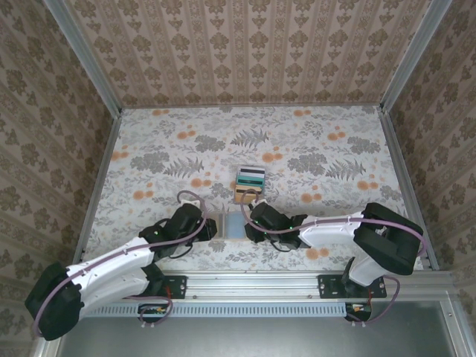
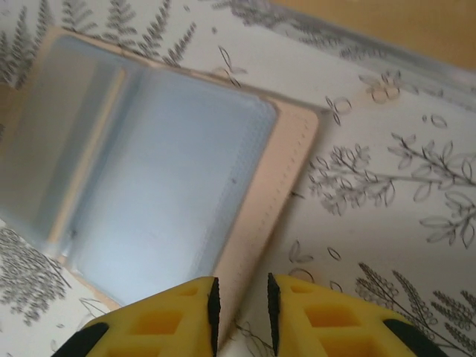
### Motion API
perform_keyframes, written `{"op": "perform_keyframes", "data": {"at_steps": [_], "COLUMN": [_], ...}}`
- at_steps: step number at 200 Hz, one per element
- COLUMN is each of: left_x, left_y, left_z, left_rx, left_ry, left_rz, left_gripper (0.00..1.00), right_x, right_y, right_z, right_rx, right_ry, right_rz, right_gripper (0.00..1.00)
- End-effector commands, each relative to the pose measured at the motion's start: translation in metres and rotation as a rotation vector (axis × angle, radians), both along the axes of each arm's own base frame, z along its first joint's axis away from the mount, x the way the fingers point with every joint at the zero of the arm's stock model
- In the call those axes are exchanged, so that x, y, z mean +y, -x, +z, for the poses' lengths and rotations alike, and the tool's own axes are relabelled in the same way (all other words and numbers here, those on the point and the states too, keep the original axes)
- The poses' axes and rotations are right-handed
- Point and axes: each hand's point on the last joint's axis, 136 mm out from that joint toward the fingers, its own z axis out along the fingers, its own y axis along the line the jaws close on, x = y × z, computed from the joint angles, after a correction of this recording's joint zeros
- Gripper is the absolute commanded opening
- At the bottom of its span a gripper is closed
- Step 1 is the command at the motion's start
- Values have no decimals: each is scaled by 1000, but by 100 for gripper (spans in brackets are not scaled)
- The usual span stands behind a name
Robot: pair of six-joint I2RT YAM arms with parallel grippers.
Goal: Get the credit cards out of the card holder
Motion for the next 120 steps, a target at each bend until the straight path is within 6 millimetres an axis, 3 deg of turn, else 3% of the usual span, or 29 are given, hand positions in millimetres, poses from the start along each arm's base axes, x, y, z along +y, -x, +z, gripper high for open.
{"op": "perform_keyframes", "data": {"at_steps": [1,67,120], "left_x": [3,1,-1], "left_y": [3,0,-1], "left_z": [-7,-11,-17], "left_rx": [14,29,50], "left_ry": [-10,-17,-28], "left_rz": [-26,-35,-45], "left_gripper": [27,28,27], "right_x": [4,5,4], "right_y": [-9,-9,-9], "right_z": [10,-20,-23], "right_rx": [-39,21,26], "right_ry": [40,112,117], "right_rz": [-8,-17,-15], "right_gripper": [27,26,26]}}
